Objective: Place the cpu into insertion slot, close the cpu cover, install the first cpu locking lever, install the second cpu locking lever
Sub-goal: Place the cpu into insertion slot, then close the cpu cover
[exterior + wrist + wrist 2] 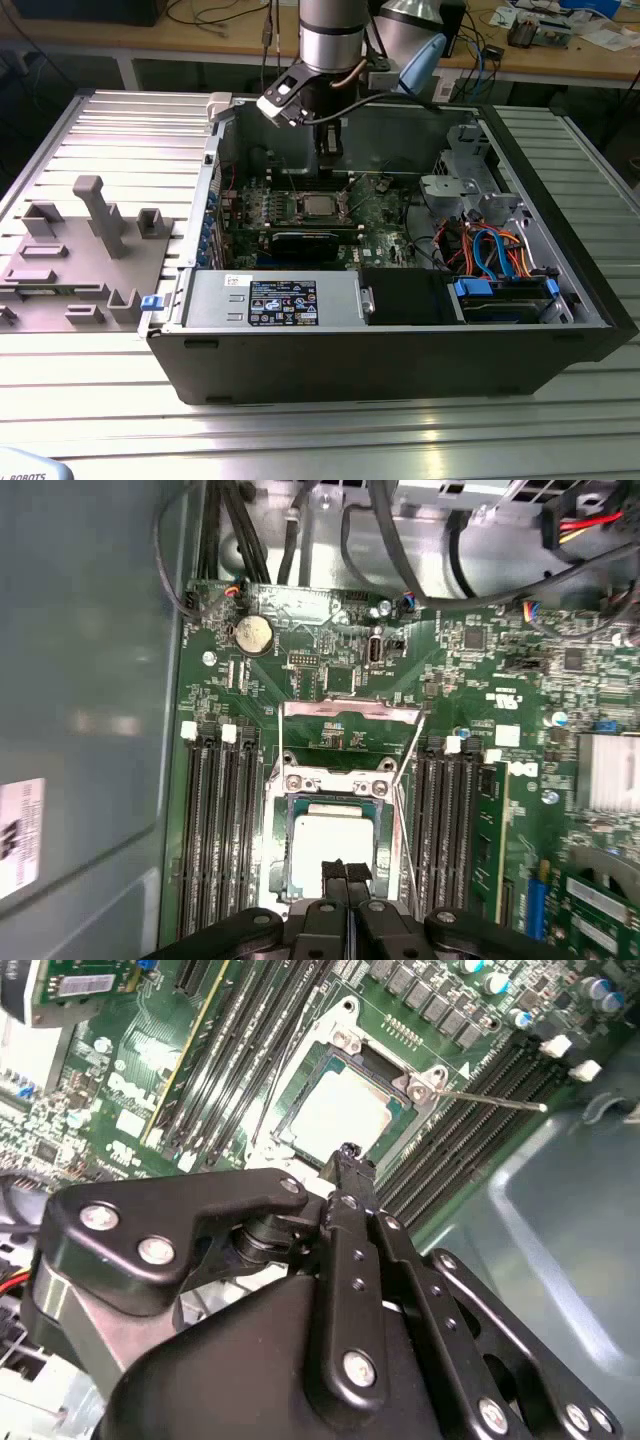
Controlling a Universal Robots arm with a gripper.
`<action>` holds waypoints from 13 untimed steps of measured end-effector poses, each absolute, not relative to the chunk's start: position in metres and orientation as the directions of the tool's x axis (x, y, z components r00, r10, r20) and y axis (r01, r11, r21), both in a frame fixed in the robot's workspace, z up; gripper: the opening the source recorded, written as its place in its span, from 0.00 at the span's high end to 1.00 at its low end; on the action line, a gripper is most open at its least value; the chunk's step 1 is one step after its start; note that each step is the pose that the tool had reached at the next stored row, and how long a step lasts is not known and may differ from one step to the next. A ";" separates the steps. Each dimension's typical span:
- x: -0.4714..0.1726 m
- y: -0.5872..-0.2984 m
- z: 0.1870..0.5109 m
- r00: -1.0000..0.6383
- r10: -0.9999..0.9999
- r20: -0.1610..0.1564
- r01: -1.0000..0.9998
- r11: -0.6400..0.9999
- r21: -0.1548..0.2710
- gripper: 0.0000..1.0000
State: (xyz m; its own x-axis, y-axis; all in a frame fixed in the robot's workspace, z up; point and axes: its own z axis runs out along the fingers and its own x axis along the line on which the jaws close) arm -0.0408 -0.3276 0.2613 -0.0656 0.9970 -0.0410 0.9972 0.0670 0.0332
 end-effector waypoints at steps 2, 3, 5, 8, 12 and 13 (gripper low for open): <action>-0.041 -0.328 0.271 -0.066 0.997 -0.041 0.997 0.067 0.033 0.89; -0.041 -0.328 0.272 -0.066 0.997 -0.041 0.997 0.067 0.033 0.89; -0.041 -0.328 0.272 -0.066 0.997 -0.041 0.997 0.067 0.033 0.89; -0.038 -0.328 0.272 -0.066 0.997 -0.041 0.997 0.067 0.033 0.89; -0.032 -0.328 0.272 -0.066 0.997 -0.041 0.997 0.067 0.033 0.89; -0.031 -0.328 0.272 -0.066 0.997 -0.041 0.997 0.067 0.033 0.89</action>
State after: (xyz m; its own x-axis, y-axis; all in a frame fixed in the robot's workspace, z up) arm -0.0310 -0.3278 0.2716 -0.0657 0.9970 -0.0410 0.9972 0.0670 0.0329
